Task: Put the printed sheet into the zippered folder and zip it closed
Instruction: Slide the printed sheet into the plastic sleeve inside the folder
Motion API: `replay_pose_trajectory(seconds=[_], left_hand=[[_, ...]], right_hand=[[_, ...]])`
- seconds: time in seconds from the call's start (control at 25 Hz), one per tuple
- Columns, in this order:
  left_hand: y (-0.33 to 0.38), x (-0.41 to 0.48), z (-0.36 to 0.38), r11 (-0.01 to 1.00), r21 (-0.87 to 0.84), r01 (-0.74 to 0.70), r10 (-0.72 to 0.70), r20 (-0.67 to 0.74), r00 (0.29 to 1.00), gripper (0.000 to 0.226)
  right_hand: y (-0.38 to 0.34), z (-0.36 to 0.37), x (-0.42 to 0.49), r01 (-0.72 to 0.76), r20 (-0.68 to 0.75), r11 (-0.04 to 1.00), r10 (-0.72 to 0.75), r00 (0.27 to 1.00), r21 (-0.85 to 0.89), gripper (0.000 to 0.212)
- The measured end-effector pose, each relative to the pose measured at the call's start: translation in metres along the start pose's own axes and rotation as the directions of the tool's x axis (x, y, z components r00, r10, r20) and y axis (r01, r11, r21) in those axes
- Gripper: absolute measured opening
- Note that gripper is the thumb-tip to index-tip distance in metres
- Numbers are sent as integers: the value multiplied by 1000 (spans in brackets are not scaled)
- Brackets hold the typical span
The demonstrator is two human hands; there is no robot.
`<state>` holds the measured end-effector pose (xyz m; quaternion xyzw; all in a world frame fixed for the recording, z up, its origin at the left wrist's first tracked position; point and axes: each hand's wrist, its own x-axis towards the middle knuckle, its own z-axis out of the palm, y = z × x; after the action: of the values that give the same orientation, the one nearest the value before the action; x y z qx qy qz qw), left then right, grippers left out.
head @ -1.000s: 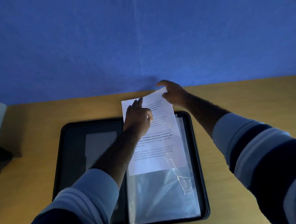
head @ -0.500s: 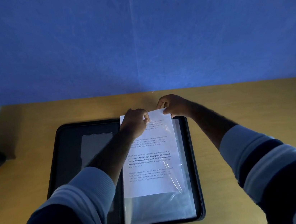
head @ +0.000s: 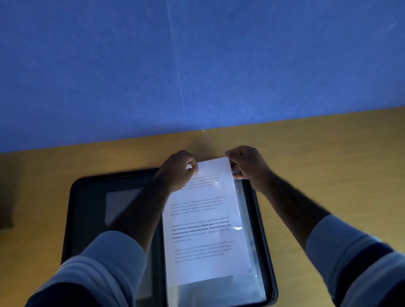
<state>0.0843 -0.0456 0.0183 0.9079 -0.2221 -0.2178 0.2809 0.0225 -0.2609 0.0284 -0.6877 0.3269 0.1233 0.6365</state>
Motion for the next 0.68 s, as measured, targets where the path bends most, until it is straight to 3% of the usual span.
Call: replay_pose_trajectory(seconds=[0.16,0.28,0.44,0.68], left_hand=[[-3,1,2,999,-33,12,-12,-2,1000,7],[-5,1,3,997,-67,44,-45,-7,999,9],[-1,-1,1,998,-43,53,-53,-10,999,9],[7,-3,0,994,-38,98,-97,23,995,8]], right_hand=[[42,5,-21,-167,-95,981,177,980,101,14],[46,14,-27,-164,-122,966,190,974,199,4],[43,22,-23,-179,-212,949,238,948,261,6],[42,28,-24,-141,-248,945,218,944,294,24]])
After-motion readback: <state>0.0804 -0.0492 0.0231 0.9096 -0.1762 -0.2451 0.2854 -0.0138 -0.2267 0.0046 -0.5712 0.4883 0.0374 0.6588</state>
